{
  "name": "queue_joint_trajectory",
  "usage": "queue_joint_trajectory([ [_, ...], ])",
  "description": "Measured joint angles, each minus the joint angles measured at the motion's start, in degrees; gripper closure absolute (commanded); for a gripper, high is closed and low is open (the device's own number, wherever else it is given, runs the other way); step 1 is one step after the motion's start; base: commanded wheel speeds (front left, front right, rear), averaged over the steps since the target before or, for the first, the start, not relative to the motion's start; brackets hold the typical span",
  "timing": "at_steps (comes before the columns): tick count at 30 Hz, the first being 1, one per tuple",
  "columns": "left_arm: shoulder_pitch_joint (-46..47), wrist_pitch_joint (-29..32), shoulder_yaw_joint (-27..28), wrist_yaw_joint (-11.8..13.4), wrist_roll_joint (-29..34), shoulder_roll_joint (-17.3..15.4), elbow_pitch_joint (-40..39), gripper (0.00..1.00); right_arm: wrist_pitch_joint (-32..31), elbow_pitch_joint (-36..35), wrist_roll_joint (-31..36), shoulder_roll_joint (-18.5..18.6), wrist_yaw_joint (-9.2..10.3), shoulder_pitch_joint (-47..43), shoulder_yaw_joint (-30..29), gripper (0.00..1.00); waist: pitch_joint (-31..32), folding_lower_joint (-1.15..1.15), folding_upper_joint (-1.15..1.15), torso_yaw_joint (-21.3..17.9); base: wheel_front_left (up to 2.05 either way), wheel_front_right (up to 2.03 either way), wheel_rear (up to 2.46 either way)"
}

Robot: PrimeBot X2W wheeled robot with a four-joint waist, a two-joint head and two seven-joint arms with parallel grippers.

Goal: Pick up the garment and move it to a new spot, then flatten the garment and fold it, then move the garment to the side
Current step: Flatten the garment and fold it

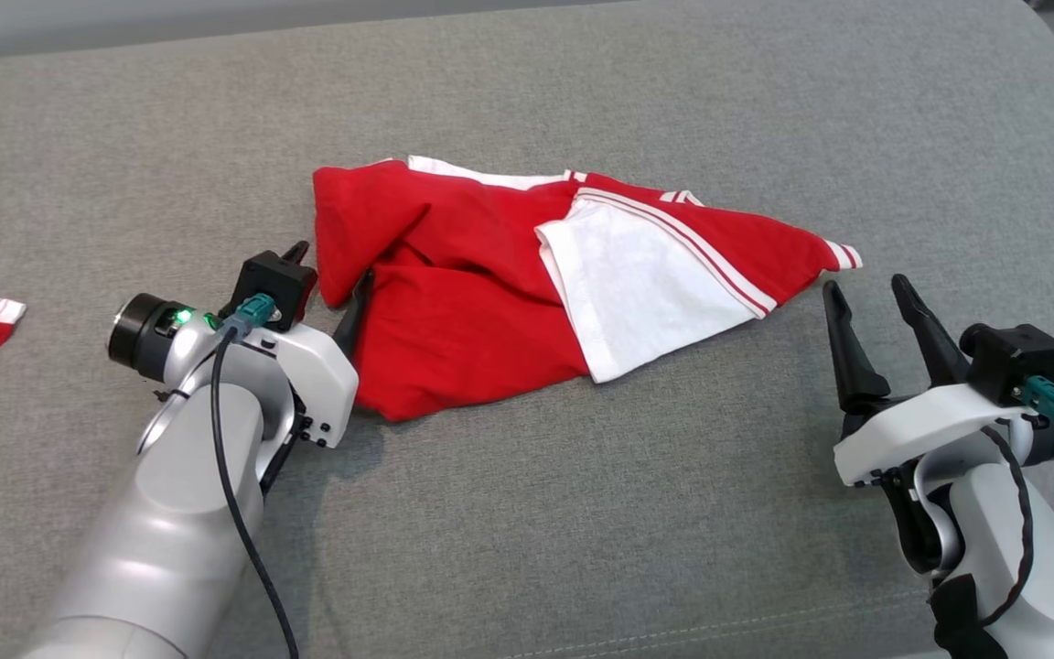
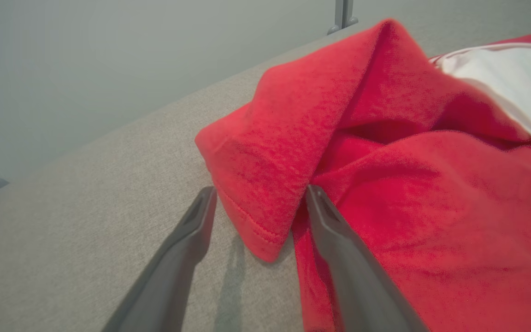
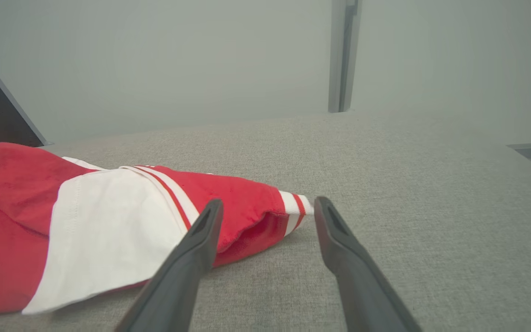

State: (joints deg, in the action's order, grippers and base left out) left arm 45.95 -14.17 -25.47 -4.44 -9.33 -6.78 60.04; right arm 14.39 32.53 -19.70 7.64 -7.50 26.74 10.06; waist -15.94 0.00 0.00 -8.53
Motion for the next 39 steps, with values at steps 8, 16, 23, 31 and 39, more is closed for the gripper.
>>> queue_joint_trajectory([
  [8, 4.1, 0.0, -2.2, -0.6, 1.2, 0.2, 5.2, 1.0, 0.0, -0.2, -0.9, -0.6, 0.0, 1.1, 0.3, 0.0, -1.6, 0.0, 0.0, -1.6, 0.0, 0.0, 0.0],
  [16, 5.7, -0.1, 1.4, 2.2, -0.7, -1.0, -3.1, 1.0, 0.0, -0.3, -1.0, -0.6, 0.0, 0.9, -1.2, 0.0, -0.3, 0.0, 0.0, 0.8, 0.0, 0.0, 0.0],
  [23, -0.4, -0.5, -1.5, 2.4, 1.4, -3.2, -12.1, 1.0, 0.0, -0.1, -1.3, -0.4, 0.0, -0.7, -2.0, 0.0, 2.1, 0.0, 0.0, 5.3, 0.0, 0.0, 0.0],
  [31, -15.3, 2.5, -9.4, -1.0, 3.3, -2.9, -13.0, 1.0, 0.0, 0.1, -1.6, -0.1, 0.0, -2.0, -2.3, 0.0, 5.0, 0.0, 0.0, 10.7, 0.0, 0.0, 0.0],
  [39, -22.7, 5.9, -12.5, -1.6, 2.0, -0.2, -16.8, 1.0, 0.0, 1.8, -1.8, 0.8, 0.0, -4.0, -2.3, 0.0, 7.4, 0.0, 0.0, 14.4, 0.0, 0.0, 0.0],
])
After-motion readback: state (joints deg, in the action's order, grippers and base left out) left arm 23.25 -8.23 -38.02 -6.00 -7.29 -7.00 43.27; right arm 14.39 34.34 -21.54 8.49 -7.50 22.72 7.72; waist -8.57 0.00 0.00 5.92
